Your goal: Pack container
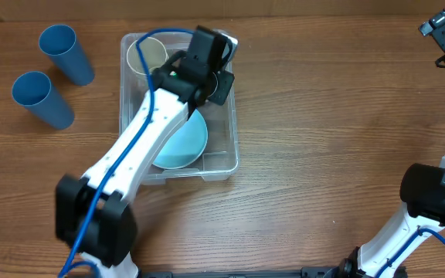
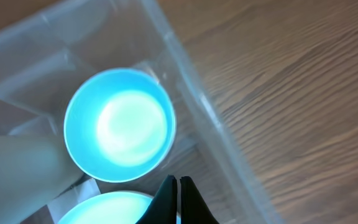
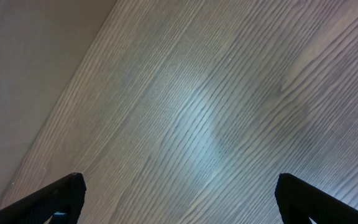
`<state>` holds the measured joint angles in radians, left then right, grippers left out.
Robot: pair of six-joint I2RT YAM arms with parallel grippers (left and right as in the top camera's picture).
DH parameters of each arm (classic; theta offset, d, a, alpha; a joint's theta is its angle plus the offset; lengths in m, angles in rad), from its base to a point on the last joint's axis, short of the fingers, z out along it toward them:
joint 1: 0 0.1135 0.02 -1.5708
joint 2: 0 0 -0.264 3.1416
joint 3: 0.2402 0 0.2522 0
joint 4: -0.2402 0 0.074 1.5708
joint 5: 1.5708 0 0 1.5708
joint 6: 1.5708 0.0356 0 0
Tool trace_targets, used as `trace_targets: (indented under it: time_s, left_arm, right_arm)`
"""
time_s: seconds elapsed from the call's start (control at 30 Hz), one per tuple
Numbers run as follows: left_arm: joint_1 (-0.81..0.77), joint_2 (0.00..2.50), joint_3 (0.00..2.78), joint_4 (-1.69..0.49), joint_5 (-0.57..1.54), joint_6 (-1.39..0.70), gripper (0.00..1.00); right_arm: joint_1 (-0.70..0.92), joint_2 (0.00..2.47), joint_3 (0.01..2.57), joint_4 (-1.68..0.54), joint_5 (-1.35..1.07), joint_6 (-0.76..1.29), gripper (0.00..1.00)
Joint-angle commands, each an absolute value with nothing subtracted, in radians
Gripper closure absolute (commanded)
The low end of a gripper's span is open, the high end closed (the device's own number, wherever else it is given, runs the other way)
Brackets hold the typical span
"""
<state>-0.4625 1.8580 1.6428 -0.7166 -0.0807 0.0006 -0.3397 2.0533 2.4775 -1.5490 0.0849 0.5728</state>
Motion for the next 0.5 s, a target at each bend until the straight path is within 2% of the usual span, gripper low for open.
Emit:
trace_targets:
  time_s: [0.0,0.13,0.47]
  left_arm:
    - [-0.436,1.924,1.657,-0.706,-0.124,0.012,0.96]
    - [-0.406,1.962,1.657,-0.701,-0.128,0.012,0.96]
    - [-0.344,2.036,1.657,-0.646,-0.308,0.074,0.96]
  right_arm:
    - [-0.338,2.042,2.487,-1.547,0.092,0.577,0.00]
    - [-0.338,2.042,2.487,-1.547,0.092,0.577,0.00]
    - [-0.338,2.042,2.487,-1.547,0.092,0.577,0.00]
